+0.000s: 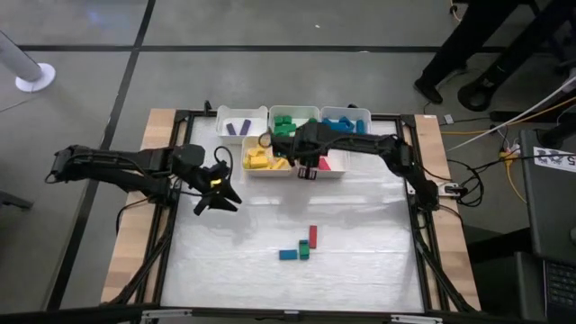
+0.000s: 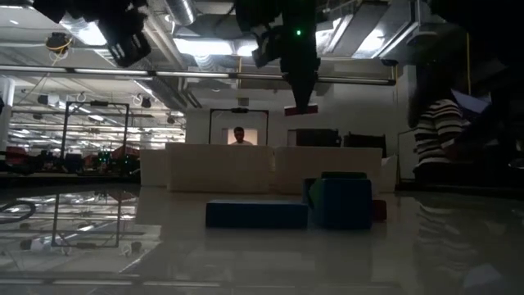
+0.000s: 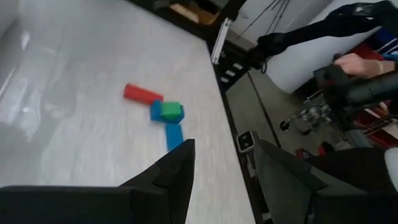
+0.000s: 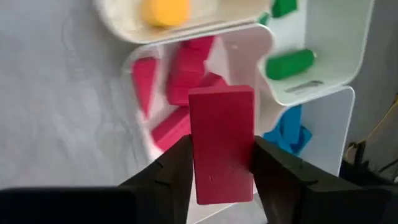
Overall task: Sort blocks
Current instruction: Put the red block into the bottom right bin, then put the blue block into the top right bin
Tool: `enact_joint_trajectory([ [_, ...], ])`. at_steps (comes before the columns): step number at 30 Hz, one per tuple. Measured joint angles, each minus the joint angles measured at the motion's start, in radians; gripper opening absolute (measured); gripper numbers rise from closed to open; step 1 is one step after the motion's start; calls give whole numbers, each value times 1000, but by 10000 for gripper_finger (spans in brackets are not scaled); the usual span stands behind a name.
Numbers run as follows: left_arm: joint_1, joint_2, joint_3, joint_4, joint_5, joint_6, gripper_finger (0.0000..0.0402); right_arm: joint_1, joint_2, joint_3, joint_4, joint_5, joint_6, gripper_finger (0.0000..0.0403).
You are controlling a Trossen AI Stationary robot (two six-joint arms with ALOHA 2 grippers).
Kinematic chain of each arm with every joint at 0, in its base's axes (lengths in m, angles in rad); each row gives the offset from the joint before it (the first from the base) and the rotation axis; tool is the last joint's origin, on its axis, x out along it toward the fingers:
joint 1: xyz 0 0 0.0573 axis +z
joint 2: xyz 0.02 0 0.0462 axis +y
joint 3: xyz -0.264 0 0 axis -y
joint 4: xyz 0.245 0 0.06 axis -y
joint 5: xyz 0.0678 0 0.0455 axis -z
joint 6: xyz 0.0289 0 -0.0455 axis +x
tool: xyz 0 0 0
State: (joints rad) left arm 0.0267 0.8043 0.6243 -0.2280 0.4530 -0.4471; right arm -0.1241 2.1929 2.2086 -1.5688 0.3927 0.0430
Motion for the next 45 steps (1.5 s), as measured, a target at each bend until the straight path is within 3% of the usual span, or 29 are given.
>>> enact_joint_trajectory([
  [15,-82,0,0,29,-128,2,155,-79,0,0,0,-69,97,243],
  [17,-82,0,0,29,-134,13,155,-74,0,0,0,-144,162,247],
  [23,-82,0,0,29,-138,47,155,-41,0,0,26,-507,352,247],
  [28,-82,0,0,29,-143,59,155,55,0,0,135,-633,409,247],
  [35,-81,0,0,29,-170,70,155,243,0,0,278,-615,405,247],
  [42,-81,0,0,29,-244,72,155,441,2,-45,353,-345,323,247],
  [45,-81,0,0,29,-271,73,155,496,1,-106,422,-297,304,247],
])
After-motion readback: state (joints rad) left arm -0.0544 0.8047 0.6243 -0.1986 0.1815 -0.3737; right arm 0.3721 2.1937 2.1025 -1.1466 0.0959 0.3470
